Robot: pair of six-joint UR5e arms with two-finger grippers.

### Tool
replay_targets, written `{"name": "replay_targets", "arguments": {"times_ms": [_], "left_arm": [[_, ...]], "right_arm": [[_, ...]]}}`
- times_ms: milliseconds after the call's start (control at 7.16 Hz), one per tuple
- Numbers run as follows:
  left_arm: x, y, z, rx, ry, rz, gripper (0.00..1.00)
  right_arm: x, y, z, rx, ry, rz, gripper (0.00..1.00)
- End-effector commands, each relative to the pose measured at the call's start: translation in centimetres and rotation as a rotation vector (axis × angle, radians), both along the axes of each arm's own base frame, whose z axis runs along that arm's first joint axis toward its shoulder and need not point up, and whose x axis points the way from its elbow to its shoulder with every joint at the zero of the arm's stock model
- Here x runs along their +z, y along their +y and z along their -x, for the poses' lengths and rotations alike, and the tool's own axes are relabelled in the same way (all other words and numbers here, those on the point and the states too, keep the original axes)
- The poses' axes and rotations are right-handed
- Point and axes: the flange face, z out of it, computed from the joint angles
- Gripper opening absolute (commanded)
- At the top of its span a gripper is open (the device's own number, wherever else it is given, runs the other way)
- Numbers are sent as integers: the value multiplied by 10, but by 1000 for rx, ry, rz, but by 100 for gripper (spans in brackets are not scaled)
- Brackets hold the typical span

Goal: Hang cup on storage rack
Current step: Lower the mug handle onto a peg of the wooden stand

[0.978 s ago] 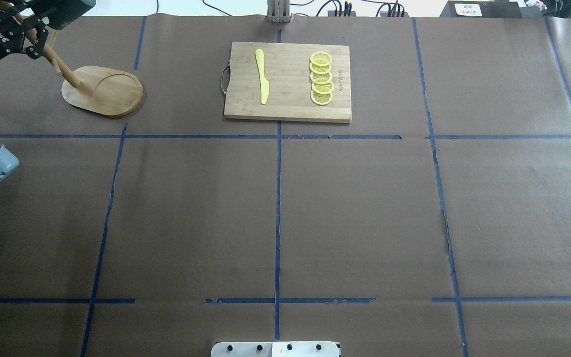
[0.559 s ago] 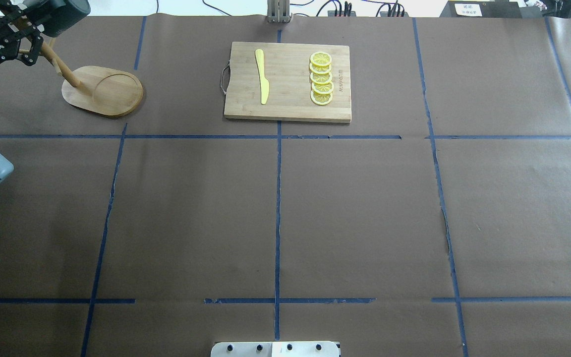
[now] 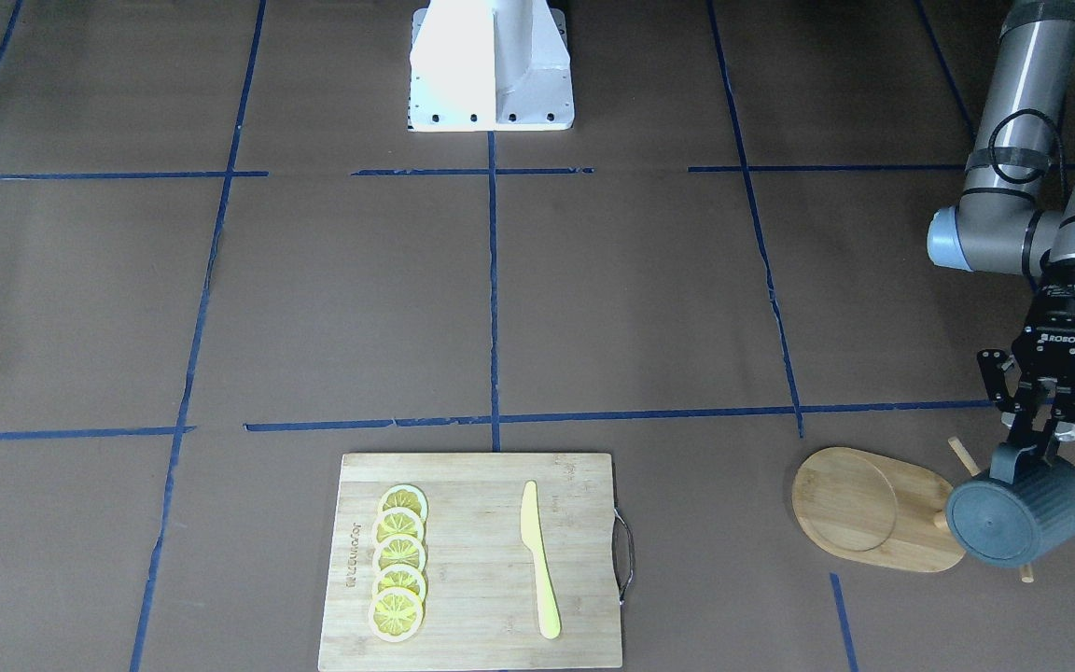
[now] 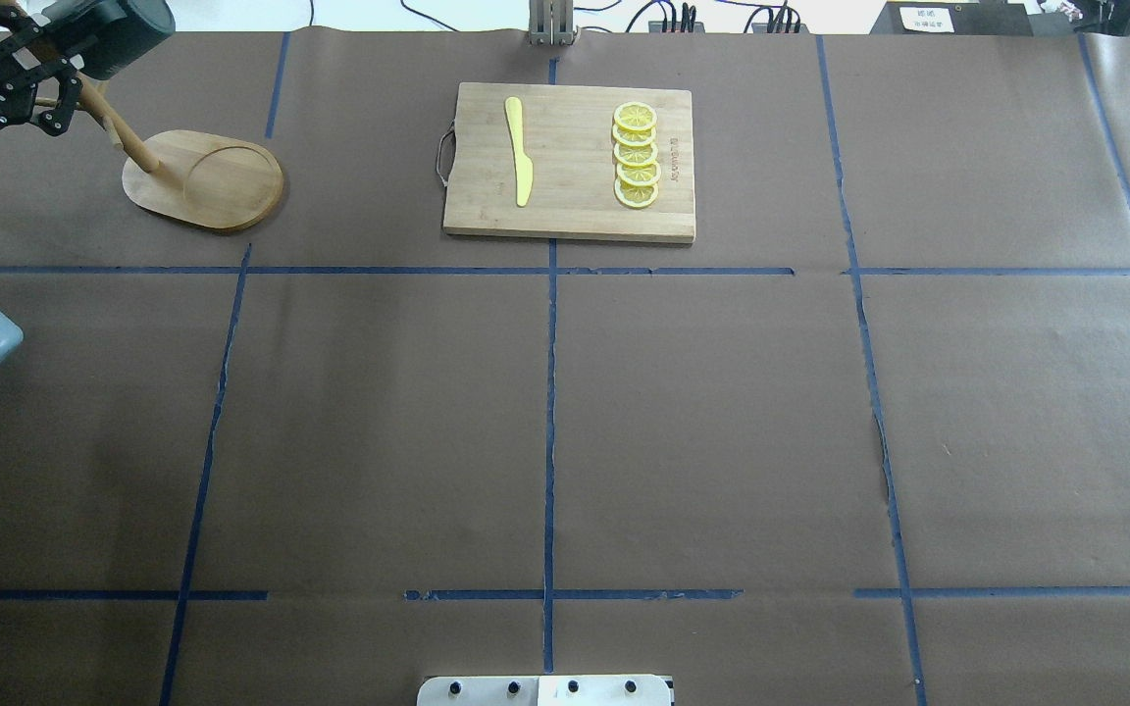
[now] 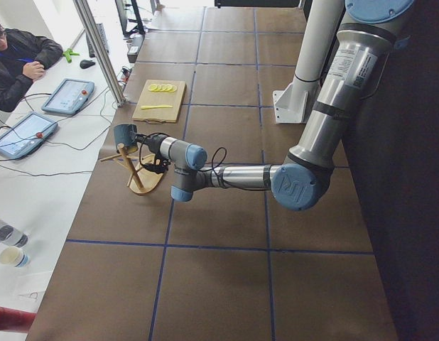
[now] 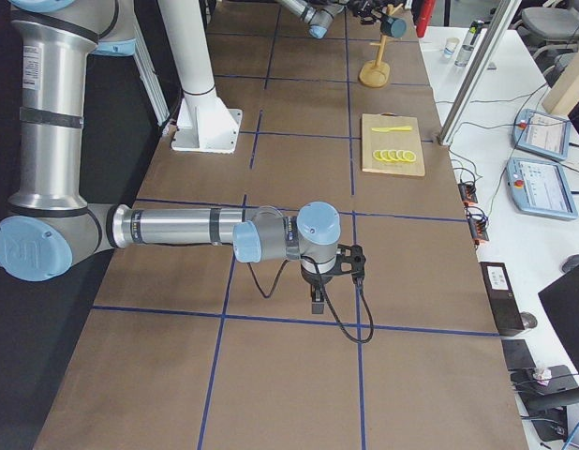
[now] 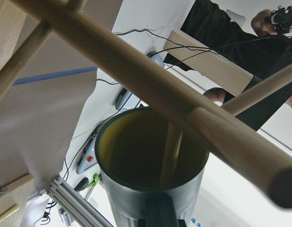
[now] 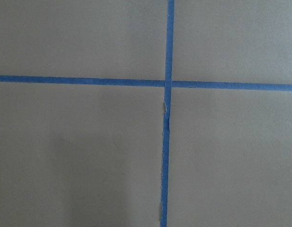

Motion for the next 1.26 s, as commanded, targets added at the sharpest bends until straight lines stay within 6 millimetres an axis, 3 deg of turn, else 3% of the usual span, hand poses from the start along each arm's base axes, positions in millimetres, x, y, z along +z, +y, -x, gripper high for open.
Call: {"name": "replay_targets", "arguments": {"times_ms": [0, 140, 279, 559, 698, 1117], "left_arm": [[10, 9, 5, 2, 9, -5, 6], [10, 9, 4, 5, 14, -2, 8], [10, 10, 2, 8, 14, 0, 29], [13, 10, -1, 12, 7, 3, 95], [14, 11, -2, 13, 6, 4, 100], [11, 12, -4, 38, -1, -7, 100]], "right_arm": [[0, 0, 0, 0, 1, 2, 100], [1, 0, 0, 0, 1, 4, 100], [1, 0, 0, 0, 1, 4, 100], [1, 0, 0, 0, 1, 4, 100], [2, 0, 0, 0, 1, 5, 100], [2, 0, 0, 1, -1, 6, 100]]}}
